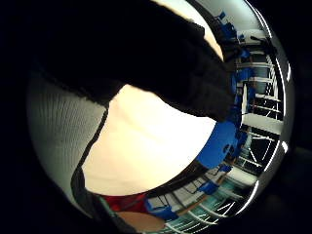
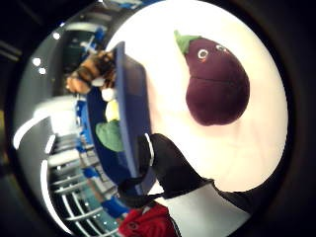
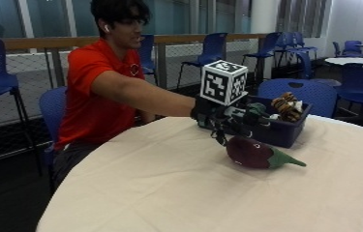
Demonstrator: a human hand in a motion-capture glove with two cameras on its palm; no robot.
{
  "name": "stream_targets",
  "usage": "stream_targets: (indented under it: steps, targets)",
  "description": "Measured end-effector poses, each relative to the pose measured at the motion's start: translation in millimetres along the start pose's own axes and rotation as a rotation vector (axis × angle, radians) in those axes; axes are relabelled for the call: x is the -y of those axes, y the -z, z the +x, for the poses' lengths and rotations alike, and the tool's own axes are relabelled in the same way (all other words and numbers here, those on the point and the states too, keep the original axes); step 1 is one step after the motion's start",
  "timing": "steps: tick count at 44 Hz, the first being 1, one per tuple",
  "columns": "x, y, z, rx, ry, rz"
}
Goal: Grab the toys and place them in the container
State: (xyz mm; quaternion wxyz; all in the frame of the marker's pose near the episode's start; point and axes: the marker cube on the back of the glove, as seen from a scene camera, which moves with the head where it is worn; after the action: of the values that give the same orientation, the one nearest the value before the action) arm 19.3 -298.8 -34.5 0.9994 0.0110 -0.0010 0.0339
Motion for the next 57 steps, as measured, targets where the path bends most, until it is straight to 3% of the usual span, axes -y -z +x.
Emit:
stream_targets:
  steps: [20,32,49,57]
  targets:
    - [52,-60,-22,-0.071,0.075,-0.003]
    - [67,-80,-28,-0.155,0.014,-0.102]
    - [40,-63,-14,-0.076,0.031,0.043]
    - [11,-21,-13,-0.037,0.044,0.078]
